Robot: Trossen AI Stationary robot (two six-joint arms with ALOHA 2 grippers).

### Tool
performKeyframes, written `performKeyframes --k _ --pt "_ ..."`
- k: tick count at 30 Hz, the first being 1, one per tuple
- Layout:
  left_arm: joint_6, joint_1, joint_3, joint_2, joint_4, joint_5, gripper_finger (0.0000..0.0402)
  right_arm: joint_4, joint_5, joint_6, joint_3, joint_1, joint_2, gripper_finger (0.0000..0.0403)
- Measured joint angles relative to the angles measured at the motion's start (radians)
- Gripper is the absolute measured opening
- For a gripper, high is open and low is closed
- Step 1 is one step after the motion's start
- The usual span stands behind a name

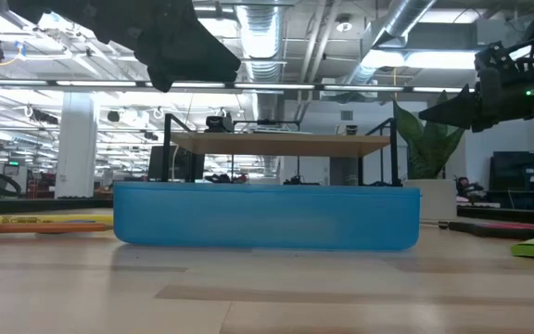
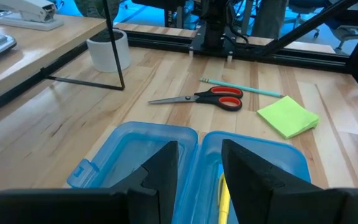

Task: Pack school essentials
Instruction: Put the black scissors into the blue supply box

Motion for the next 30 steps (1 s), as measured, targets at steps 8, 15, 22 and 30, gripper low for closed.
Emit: performKeyframes --k 8,15,22,30 --pt "-0.001 0.000 0.000 0.000 0.001 0.000 0.0112 0.000 0.000 0.000 0.000 0.000 0.000 0.0029" --pt "-0.002 0.000 0.000 0.000 0.001 0.002 0.0112 0.000 0.000 0.000 0.000 0.000 0.000 0.0027" --pt "0.010 0.000 0.000 0.000 0.001 0.006 0.0112 0.000 0.000 0.000 0.000 0.000 0.000 0.0027" --pt "0.074 0.000 0.000 0.000 0.005 -0.002 0.0112 0.000 0.000 0.000 0.000 0.000 0.000 0.0028"
